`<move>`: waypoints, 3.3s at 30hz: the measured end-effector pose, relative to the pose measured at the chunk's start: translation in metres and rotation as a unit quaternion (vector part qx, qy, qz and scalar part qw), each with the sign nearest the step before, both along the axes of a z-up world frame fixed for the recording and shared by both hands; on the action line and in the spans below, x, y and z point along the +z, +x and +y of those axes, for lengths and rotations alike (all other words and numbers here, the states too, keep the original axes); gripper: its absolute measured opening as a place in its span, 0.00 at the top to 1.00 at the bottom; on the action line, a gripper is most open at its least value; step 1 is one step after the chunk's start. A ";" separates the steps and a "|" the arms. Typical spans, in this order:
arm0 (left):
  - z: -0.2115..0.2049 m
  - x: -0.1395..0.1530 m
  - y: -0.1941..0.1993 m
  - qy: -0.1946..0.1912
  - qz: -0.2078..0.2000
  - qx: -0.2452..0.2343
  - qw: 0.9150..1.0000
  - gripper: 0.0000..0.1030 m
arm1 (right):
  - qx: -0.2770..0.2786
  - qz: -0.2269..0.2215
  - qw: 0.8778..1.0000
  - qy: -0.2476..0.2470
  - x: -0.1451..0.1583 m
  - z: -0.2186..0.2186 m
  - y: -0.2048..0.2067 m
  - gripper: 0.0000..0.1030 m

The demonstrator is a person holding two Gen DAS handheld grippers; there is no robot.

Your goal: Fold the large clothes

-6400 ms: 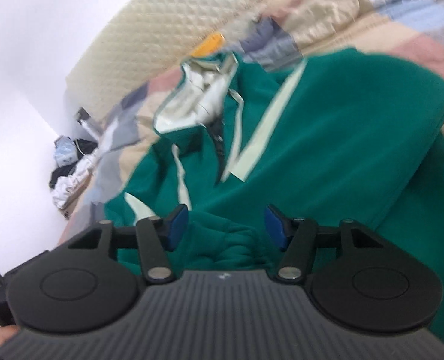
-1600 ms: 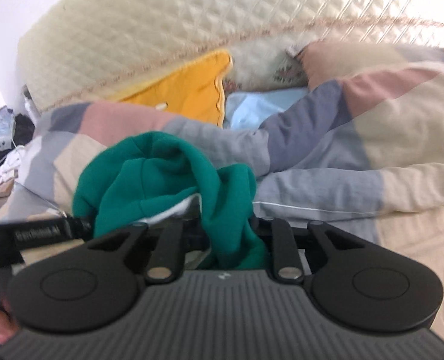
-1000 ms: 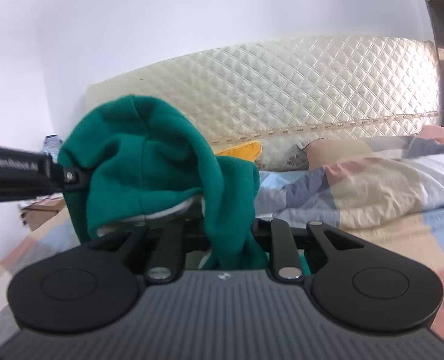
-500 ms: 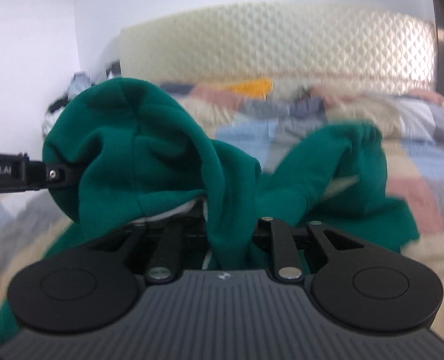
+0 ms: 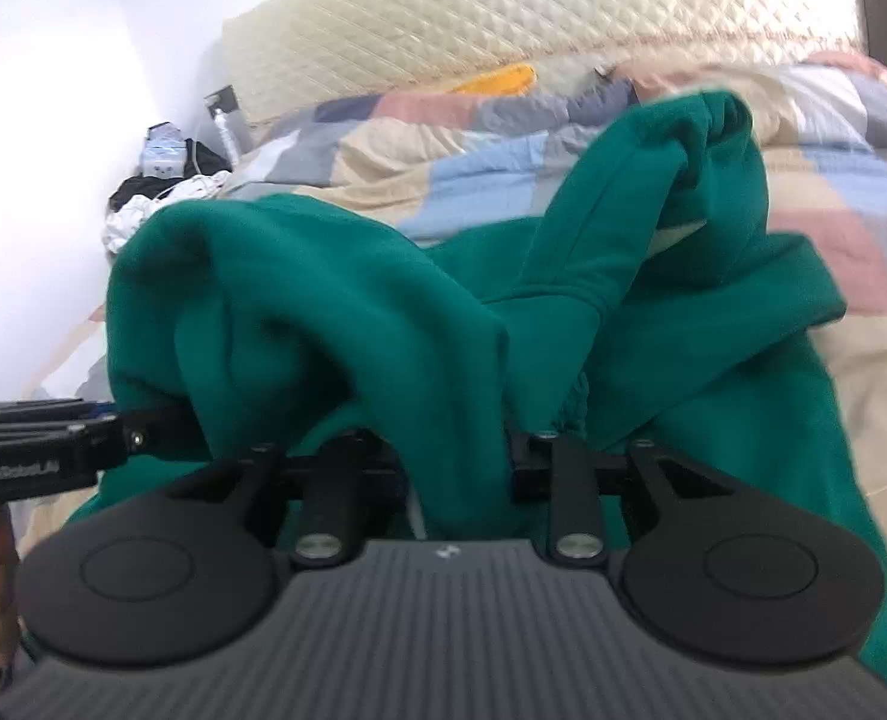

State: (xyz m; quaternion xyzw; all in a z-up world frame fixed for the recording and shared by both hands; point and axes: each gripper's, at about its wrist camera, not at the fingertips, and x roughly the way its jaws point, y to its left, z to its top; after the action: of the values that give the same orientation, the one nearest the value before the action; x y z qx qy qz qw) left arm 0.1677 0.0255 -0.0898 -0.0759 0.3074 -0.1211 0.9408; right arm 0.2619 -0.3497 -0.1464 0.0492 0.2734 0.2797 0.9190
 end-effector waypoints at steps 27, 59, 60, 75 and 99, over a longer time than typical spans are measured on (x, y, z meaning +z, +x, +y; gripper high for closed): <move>-0.005 -0.012 0.047 -0.001 0.010 0.009 1.000 0.35 | -0.005 -0.012 0.996 0.087 0.001 -0.007 0.015 0.57; -0.006 -0.051 0.059 0.030 0.024 0.059 0.998 0.36 | -0.043 -0.027 0.999 -0.019 -0.030 0.013 0.086 0.69; -0.006 -0.055 0.062 0.031 0.031 0.057 0.997 0.36 | -0.042 -0.018 0.999 -0.025 -0.034 0.014 0.089 0.70; 0.007 -0.037 0.044 0.016 0.014 0.068 0.997 0.35 | -0.102 0.070 0.990 0.074 -0.027 -0.043 0.060 0.67; 0.133 0.005 -0.021 -0.022 0.159 0.261 0.952 0.22 | -0.319 0.136 0.937 0.049 -0.036 -0.133 -0.005 0.06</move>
State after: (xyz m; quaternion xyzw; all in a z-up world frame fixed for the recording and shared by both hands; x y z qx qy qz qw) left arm 0.1463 0.1582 -0.0846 -0.1925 0.4196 0.1353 0.8767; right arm 0.2566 -0.4832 -0.1826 0.2164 0.3520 -0.0240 0.9103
